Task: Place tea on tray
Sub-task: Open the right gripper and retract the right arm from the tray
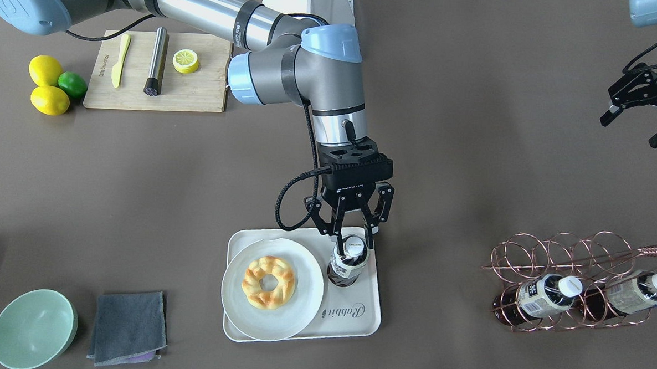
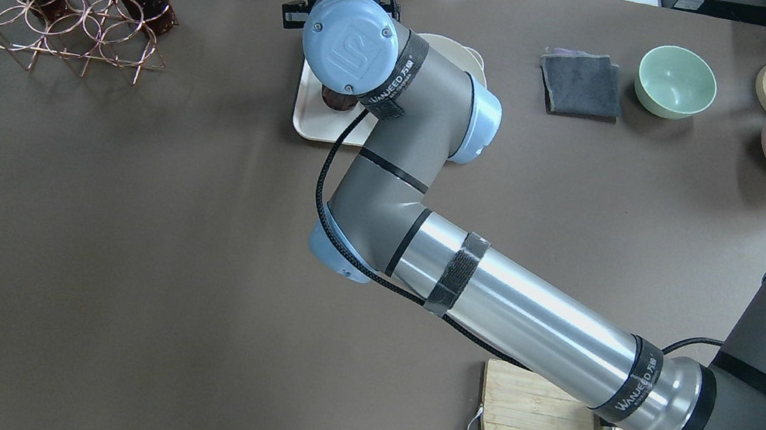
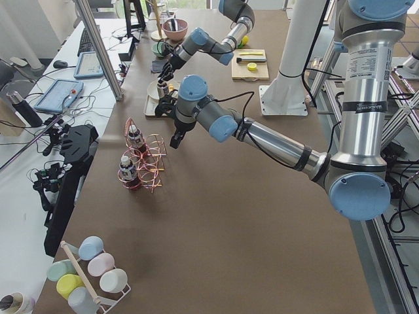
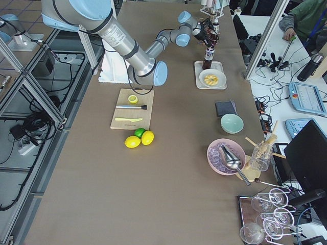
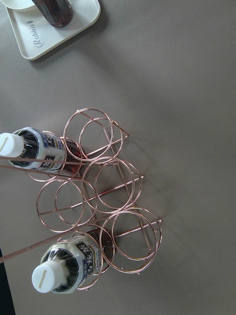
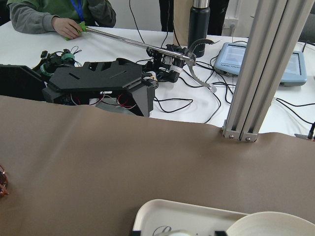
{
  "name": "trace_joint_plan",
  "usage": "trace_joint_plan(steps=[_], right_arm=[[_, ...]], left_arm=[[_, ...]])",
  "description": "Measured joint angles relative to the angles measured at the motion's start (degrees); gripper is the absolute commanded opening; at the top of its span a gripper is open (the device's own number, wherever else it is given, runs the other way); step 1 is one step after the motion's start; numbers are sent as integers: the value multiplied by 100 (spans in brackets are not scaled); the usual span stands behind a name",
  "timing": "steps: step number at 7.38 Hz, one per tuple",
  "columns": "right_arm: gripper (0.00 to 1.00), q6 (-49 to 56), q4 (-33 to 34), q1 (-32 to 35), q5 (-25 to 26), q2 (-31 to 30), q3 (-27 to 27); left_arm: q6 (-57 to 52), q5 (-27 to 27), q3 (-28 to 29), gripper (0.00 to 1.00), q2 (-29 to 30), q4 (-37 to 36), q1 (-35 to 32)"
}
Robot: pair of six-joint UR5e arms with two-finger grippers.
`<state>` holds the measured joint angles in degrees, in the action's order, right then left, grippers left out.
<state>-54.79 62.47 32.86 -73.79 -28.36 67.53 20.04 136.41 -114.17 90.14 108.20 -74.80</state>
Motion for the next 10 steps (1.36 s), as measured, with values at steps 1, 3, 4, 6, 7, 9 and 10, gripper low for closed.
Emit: trace_joint_plan(steps=[1, 3, 4, 6, 7, 9, 10], right_arm=[[100, 5, -4, 44, -68, -26, 74], [100, 8, 3, 361, -739, -353, 476], [100, 13, 41, 683, -1412, -807, 830], [100, 92, 129, 1563, -3020, -2041, 1584], [100, 258, 293, 2047, -3746, -2800, 2057], [100, 1582, 917, 3050, -4914, -4285, 2952], [100, 2363, 1109, 3425, -5142, -5055, 3299]], left_arm=[[0, 4, 4, 100, -6, 3, -7], [-9, 132, 145, 100, -2, -23, -149], [-141, 385, 356, 99, 1, -67, -420], [-1265, 583, 773, 99, -66, -631, -1073], [-2071, 306, 879, 99, -114, -1159, -1387], [-3199, -606, 984, 99, -470, -1788, -1730], [-3364, -849, 1038, 99, -703, -1872, -1799]])
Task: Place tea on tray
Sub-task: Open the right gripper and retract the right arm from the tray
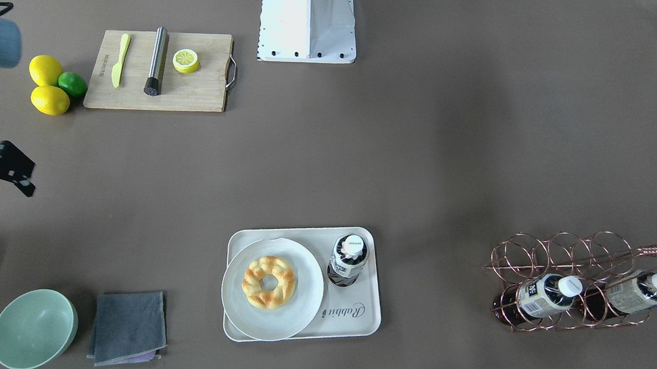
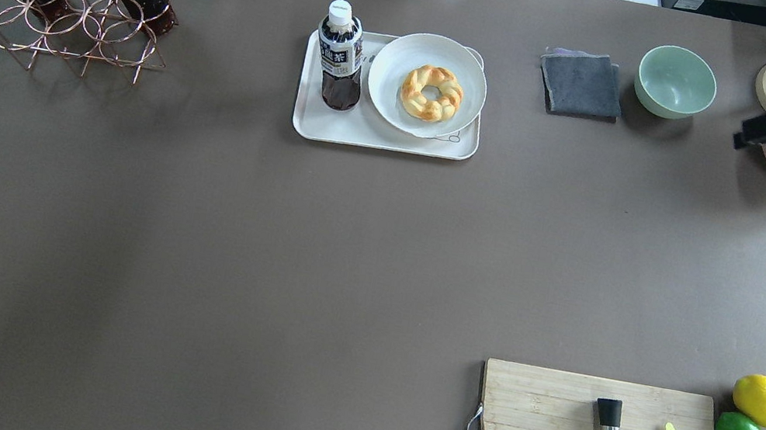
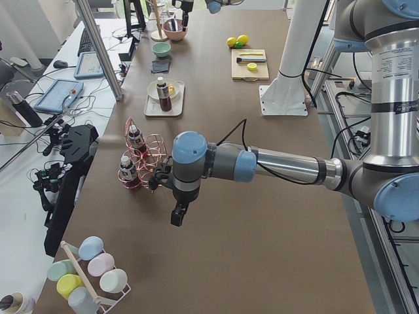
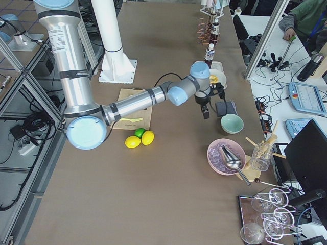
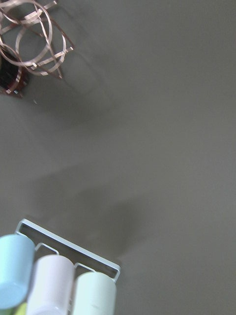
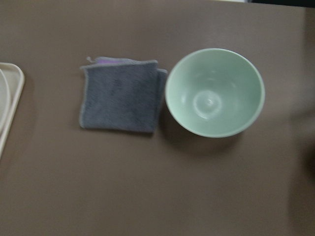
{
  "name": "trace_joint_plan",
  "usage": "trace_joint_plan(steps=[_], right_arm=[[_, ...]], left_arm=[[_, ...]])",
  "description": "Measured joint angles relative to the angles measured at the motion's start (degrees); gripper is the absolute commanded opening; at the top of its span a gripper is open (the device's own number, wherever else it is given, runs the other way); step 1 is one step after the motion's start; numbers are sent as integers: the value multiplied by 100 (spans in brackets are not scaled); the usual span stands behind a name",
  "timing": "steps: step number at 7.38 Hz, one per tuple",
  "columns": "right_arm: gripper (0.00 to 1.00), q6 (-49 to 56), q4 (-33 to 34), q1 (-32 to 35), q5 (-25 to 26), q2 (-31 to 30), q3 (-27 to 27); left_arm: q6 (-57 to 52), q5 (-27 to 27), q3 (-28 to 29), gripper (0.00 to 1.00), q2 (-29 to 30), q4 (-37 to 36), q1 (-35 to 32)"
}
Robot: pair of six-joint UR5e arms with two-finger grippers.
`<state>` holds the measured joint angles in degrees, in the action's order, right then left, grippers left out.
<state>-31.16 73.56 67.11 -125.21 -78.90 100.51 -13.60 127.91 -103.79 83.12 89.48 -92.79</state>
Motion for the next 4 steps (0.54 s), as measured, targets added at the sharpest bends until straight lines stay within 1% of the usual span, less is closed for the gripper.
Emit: trace_joint_plan(steps=[1, 2, 3, 4], right_arm=[[100, 821, 96, 322, -53, -754, 169], [100, 1670, 142, 684, -12, -1367, 128], [100, 2376, 185, 1104, -2, -1719, -88], [100, 2864, 308, 1524, -1, -1866, -364]], left_arm=[[-81, -121, 43, 99, -202, -14, -40], [-109, -157, 51, 99, -446, 118, -68], [-107, -162, 46, 99, -591, 222, -81], [-98, -149, 63, 99, -657, 262, -85]])
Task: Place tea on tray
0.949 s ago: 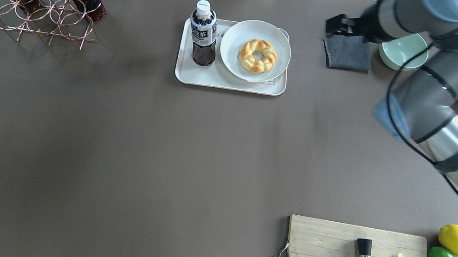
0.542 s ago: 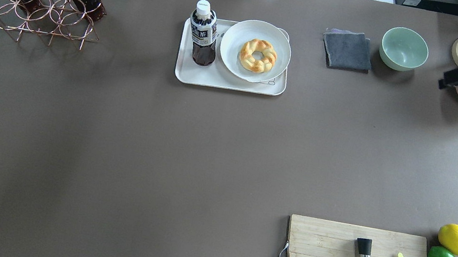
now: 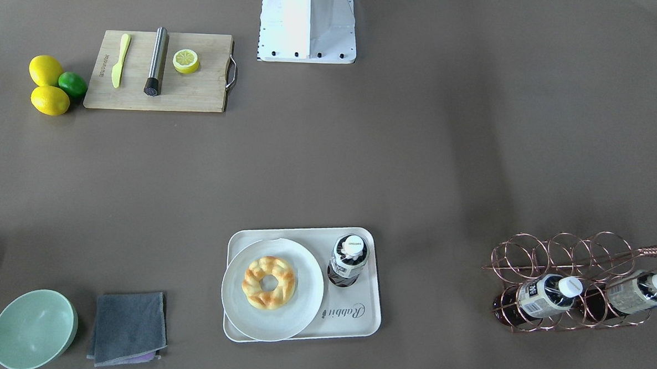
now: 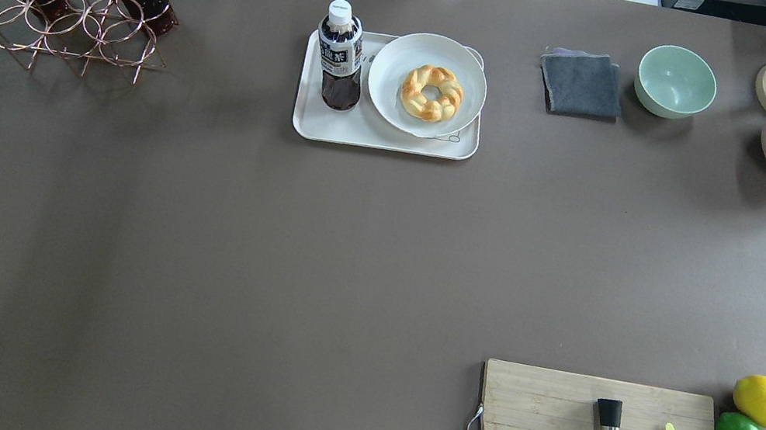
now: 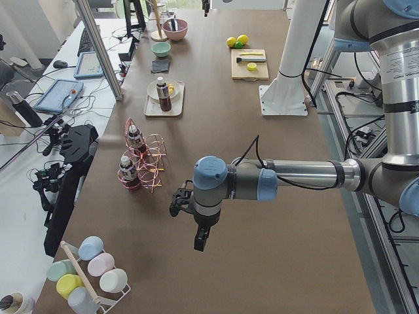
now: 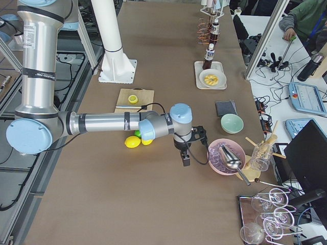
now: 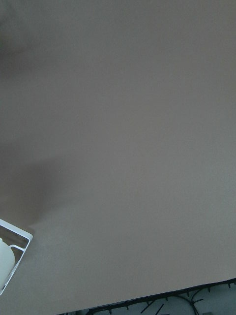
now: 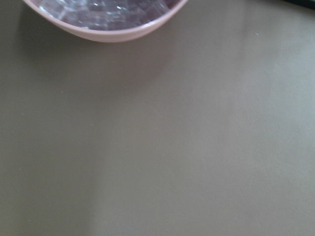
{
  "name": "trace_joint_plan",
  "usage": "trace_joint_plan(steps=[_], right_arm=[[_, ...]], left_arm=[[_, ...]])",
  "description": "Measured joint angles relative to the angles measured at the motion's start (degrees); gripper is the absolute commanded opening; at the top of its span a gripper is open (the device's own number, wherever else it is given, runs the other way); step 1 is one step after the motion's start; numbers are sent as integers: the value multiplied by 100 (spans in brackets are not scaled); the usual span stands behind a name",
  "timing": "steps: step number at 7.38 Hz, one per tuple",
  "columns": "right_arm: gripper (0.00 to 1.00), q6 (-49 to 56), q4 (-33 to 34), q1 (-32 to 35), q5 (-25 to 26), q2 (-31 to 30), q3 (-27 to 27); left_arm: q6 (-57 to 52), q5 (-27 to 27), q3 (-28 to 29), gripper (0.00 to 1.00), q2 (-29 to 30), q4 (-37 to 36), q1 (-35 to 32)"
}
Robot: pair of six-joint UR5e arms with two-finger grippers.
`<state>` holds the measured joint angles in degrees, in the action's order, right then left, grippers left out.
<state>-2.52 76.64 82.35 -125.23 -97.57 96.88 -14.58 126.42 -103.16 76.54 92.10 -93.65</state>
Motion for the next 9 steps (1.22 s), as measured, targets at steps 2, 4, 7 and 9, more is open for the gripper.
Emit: trace_joint_plan(steps=[2, 4, 7, 9], right_arm=[[100, 335, 996, 554, -7, 119, 0], [100, 379, 2220, 683, 31, 427, 381], [100, 383, 2441, 683, 17, 476, 457], [100, 377, 2416, 667, -2, 469, 467]], left_arm=[[12, 356, 143, 99, -38, -2, -4], [3, 565, 245, 99, -49, 1, -4], [-29, 564, 451, 99, -52, 52, -10], [-31, 561, 498, 99, -52, 52, -15]])
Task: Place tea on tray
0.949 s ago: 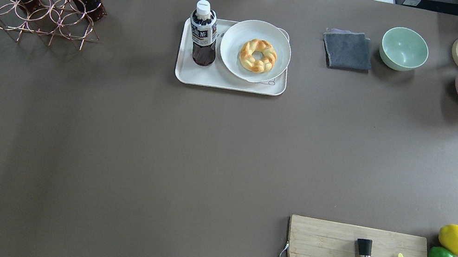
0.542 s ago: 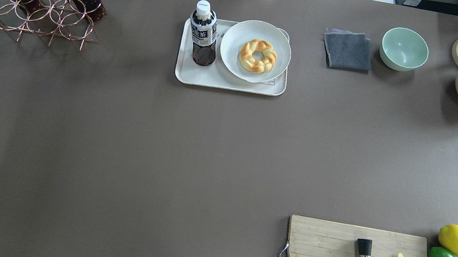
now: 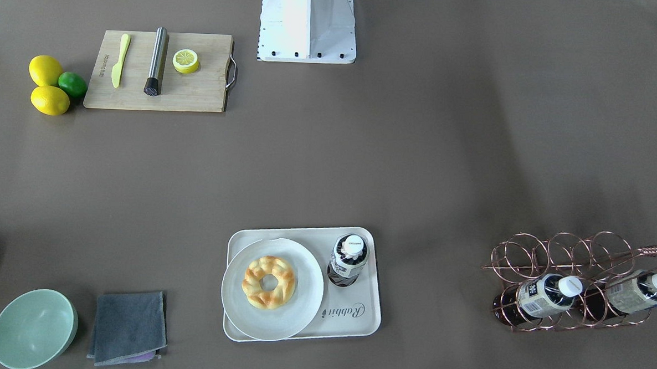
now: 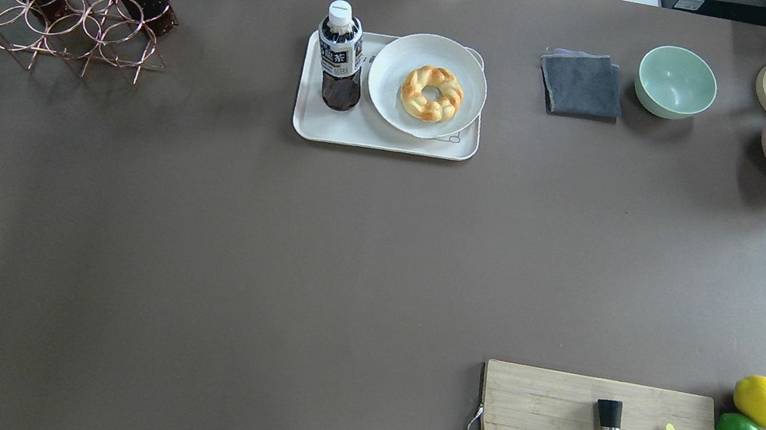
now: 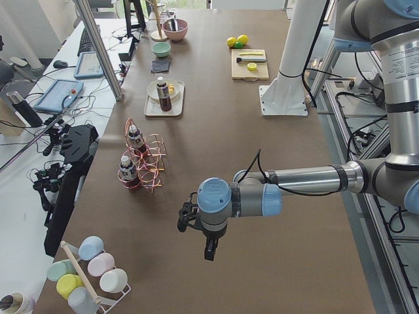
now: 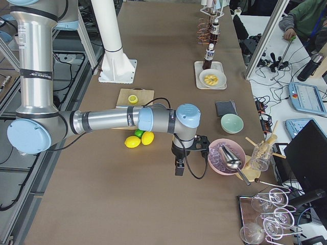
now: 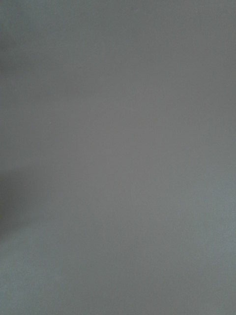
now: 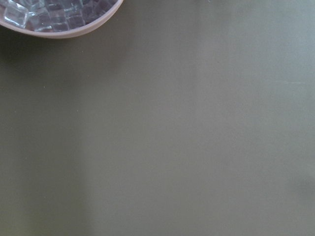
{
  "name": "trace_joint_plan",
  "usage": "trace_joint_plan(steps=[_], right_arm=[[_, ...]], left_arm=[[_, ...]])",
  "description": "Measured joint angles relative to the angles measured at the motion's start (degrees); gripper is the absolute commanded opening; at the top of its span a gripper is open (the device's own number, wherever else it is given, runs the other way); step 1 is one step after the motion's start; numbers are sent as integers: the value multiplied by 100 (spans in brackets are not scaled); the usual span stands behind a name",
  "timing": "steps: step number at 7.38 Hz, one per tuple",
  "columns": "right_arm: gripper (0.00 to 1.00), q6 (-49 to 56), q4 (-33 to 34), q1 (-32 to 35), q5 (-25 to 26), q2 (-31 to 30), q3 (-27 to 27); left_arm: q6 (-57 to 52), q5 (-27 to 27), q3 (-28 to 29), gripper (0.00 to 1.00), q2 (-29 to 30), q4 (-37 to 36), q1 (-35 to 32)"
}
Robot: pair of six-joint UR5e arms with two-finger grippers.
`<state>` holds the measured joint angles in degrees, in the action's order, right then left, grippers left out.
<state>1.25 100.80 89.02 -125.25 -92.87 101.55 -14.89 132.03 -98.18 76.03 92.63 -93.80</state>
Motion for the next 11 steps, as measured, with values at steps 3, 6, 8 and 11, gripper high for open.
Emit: trace_joint_plan(steps=[3, 6, 8, 11], right_arm=[[100, -10, -8, -13, -8, -13, 14], [100, -29, -13, -16, -8, -24, 12], [100, -29, -16, -16, -8, -41, 12], [100, -35, -17, -16, -15, -78, 20]], left_arm=[[25, -5, 119, 99, 0, -28, -4], [30, -2, 188, 99, -6, -20, -6], [30, -6, 193, 99, -9, -24, -7], [30, -10, 193, 99, -9, -29, -7]])
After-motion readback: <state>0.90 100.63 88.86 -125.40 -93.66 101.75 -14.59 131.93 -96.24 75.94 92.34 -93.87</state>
